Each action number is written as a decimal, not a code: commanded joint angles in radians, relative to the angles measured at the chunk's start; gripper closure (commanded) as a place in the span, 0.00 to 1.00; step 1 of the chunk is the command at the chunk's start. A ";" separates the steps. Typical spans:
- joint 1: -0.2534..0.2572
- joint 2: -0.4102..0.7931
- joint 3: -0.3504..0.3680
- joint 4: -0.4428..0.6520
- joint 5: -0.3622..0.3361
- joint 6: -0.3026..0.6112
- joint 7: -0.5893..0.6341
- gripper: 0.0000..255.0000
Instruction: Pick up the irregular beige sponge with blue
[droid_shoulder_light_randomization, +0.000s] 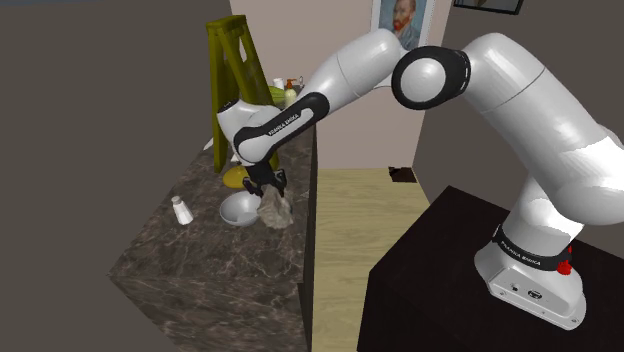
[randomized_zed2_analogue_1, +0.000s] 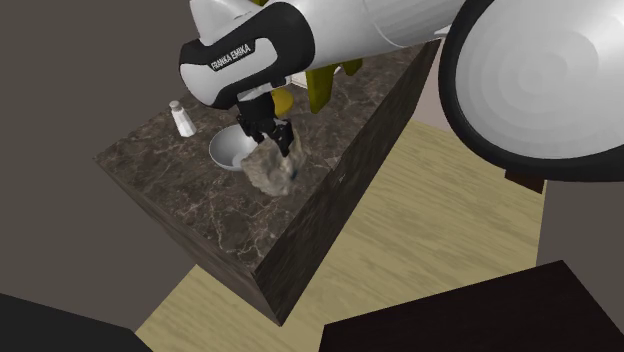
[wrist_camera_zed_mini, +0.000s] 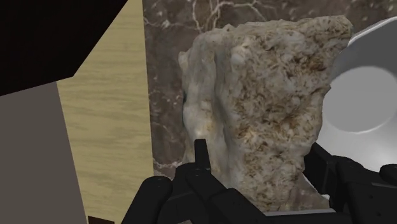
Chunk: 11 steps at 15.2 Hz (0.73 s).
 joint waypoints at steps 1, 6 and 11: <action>-0.001 -0.018 0.003 -0.006 0.003 -0.011 -0.001 1.00; -0.005 -0.055 0.010 -0.002 0.012 -0.051 -0.007 1.00; -0.007 -0.089 0.016 0.008 0.020 -0.094 -0.015 1.00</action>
